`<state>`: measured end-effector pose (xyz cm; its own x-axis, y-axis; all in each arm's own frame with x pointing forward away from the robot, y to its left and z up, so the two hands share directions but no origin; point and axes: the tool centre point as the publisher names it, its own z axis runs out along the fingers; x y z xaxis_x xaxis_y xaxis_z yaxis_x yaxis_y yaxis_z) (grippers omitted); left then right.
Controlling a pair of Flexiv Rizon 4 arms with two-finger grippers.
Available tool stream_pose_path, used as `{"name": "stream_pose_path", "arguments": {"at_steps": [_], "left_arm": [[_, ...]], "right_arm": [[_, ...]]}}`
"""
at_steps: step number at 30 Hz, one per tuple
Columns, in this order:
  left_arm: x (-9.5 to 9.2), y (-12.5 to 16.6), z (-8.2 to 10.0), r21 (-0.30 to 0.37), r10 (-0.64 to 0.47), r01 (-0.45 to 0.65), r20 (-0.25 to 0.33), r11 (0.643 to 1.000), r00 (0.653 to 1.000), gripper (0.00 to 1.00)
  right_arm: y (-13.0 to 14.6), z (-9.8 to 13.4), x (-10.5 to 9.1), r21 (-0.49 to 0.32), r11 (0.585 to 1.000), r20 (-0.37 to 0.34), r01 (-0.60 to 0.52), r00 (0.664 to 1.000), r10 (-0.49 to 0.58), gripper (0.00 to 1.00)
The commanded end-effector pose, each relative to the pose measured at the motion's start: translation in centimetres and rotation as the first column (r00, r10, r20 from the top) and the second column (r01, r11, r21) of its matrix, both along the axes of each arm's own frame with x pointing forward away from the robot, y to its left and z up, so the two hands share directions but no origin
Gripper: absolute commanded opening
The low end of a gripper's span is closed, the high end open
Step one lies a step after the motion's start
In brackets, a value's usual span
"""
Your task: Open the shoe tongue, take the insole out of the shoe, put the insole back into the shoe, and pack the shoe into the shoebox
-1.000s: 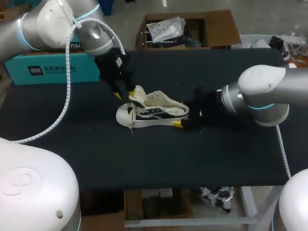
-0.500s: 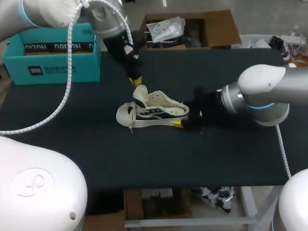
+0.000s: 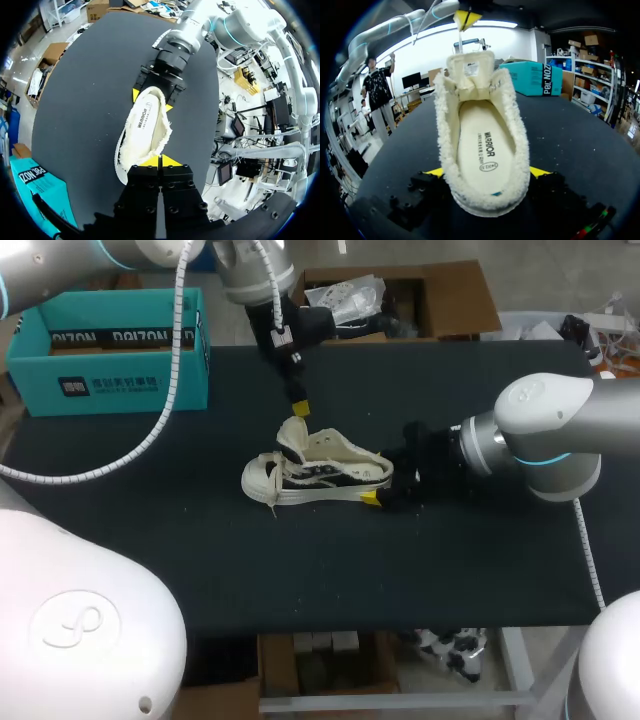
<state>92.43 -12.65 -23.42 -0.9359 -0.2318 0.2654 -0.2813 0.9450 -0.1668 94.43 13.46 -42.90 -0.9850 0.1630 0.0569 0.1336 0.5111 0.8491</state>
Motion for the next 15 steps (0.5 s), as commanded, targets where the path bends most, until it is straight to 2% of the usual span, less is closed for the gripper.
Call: {"name": "stream_pose_path", "arguments": {"at_steps": [1, 7, 15], "left_arm": [[0.5, -1.6, -2.7, -0.05, -0.322, 0.319, -0.068, 0.946, 0.944, 0.0], [0.2, -2.2, -6.1, -0.064, -0.348, 0.344, -0.073, 0.937, 0.935, 0.0], [-0.6, -2.6, -9.4, -0.048, -0.343, 0.341, -0.043, 0.939, 0.938, 0.0]], "right_arm": [[-0.2, -0.4, 0.1, 0.006, 1.0, 0.001, -0.002, 1.0, 0.002, 0.0], [-0.2, -0.4, 0.1, 0.006, 1.0, 0.001, -0.002, 1.0, 0.002, 0.0], [-0.2, -0.4, 0.1, 0.006, 1.0, 0.001, -0.002, 1.0, 0.002, 0.0]]}}
